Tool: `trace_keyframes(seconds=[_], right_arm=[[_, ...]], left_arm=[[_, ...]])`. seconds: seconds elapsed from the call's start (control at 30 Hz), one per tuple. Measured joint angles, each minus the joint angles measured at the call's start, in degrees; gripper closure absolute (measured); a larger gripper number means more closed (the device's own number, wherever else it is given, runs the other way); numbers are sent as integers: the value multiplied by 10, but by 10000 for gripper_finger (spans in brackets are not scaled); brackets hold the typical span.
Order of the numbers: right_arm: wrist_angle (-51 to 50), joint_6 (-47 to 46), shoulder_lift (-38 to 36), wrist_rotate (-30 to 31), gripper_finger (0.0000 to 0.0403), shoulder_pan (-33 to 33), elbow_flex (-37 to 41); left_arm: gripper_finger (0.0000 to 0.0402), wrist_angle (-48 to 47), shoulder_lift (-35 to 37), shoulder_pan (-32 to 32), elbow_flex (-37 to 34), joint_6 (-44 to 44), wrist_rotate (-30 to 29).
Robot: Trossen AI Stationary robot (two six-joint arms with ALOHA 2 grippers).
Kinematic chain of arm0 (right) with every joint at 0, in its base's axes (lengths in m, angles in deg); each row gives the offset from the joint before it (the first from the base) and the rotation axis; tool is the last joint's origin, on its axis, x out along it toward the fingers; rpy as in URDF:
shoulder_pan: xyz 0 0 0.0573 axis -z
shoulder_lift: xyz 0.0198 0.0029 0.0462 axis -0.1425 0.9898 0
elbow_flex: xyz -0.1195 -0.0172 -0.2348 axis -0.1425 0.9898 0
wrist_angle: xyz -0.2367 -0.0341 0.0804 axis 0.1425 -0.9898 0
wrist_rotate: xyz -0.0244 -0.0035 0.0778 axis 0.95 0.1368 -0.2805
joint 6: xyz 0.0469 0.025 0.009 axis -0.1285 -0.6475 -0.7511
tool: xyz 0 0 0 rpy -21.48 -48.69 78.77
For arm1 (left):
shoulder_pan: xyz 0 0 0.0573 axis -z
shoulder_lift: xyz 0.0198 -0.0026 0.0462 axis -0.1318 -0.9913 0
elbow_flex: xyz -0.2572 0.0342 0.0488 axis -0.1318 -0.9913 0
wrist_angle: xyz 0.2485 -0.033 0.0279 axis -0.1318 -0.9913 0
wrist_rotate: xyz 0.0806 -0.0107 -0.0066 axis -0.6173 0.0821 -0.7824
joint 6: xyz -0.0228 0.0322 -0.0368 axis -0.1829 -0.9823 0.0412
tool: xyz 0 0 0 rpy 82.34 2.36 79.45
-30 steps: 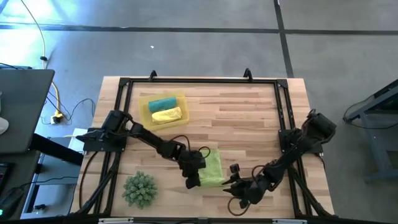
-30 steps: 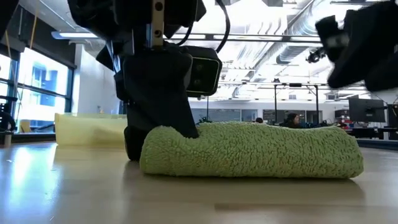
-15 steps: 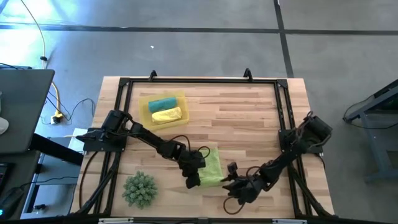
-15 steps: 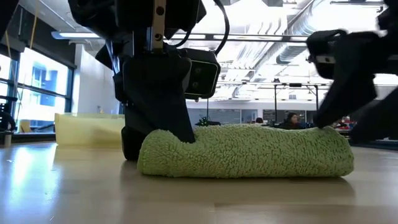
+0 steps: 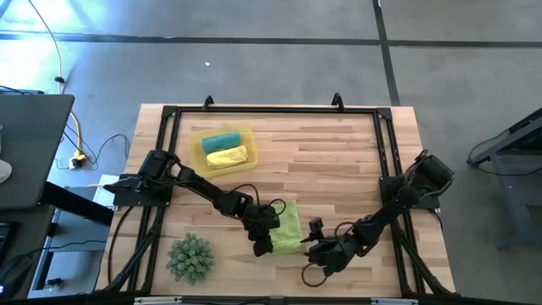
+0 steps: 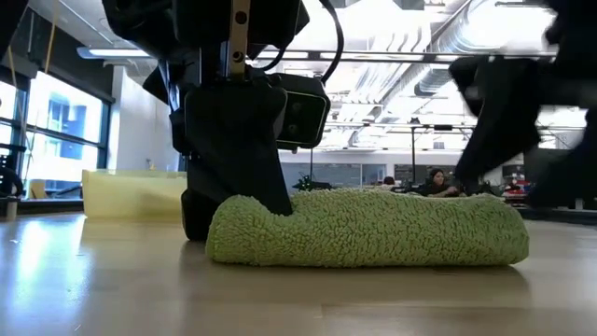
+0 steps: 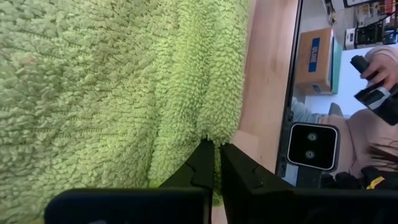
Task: Roll microfiber towels into tight, uniform cylinder then place into a basket
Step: Roll the green microfiber towel
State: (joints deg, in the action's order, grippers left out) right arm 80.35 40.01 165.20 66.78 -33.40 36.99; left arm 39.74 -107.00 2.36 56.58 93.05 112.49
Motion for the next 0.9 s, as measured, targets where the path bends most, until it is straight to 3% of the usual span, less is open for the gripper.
trace_keyframes(seconds=[0.17,0.5,0.8,0.9], right_arm=[[20,-40,-24,4,210,-27,-1],[26,-43,48,57,210,-12,-1],[49,-60,73,43,211,12,-2],[44,-85,73,31,229,18,-2]], left_arm=[[399,1,0,0,0,-2,-1],[399,2,0,0,0,-2,-14],[398,2,0,3,0,-2,-16],[394,3,3,3,0,1,-10]])
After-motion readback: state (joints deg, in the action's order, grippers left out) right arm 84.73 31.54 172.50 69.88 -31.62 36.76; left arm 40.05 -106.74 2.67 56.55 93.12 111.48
